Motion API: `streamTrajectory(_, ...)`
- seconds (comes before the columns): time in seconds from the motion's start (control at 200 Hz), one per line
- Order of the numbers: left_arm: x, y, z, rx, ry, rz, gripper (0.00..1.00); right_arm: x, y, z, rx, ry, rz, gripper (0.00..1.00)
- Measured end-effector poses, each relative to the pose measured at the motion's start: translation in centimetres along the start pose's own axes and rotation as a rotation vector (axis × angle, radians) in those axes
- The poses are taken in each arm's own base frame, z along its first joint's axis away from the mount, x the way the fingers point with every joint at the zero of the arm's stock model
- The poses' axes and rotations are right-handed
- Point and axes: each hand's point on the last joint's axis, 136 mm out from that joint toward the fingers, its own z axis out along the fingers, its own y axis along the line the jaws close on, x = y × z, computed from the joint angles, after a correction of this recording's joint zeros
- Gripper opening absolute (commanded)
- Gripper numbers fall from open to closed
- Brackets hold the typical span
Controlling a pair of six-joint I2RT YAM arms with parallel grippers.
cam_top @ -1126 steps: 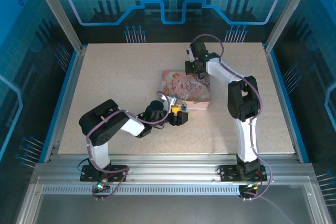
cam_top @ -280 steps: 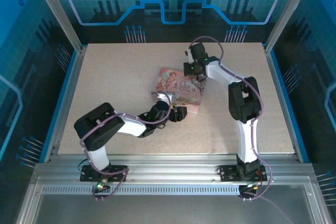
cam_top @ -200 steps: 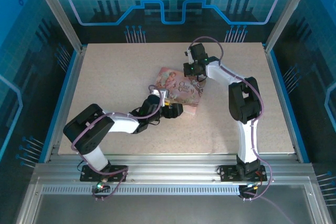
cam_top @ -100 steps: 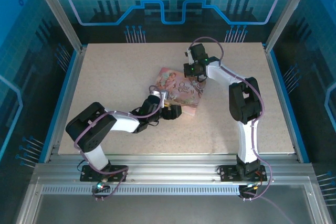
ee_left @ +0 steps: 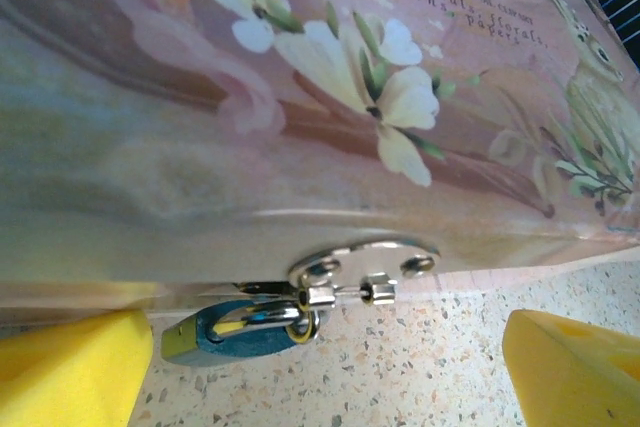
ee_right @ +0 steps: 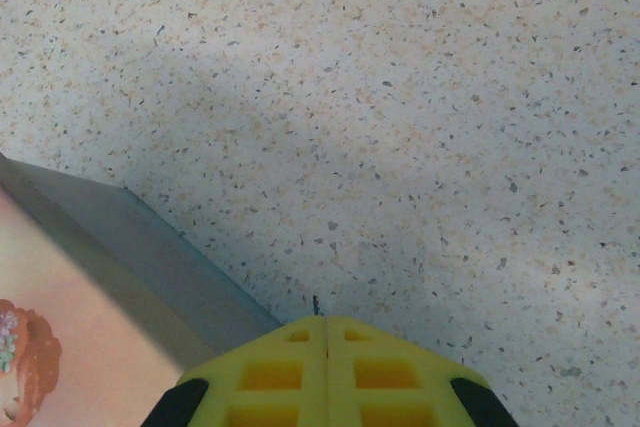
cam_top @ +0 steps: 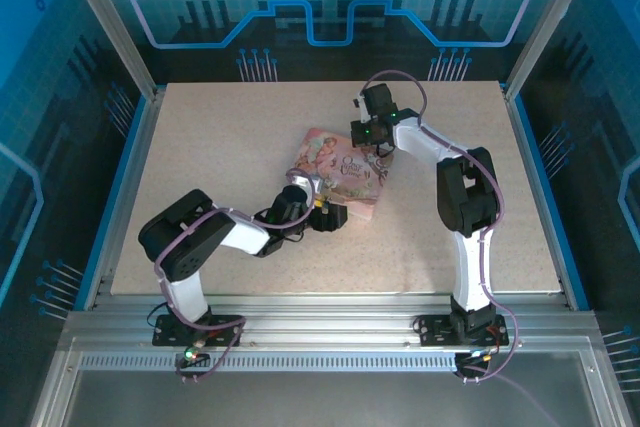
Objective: Unlock the padlock with the key
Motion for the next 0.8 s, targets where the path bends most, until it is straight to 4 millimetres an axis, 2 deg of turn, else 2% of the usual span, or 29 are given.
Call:
streamTrajectory(0.455, 0.2, -0.9, 0.6, 0.105, 0.01, 0.031, 0.75, -0.4, -0.7, 0.0, 0.036, -0.021, 0.0, 0.0)
streamTrajectory(0.801, 0.6, -3.1, 1.1, 0.239, 0.035, -0.014, 0.75, -0.5, -1.2, 0.1, 0.053, -0.029, 0.001, 0.0)
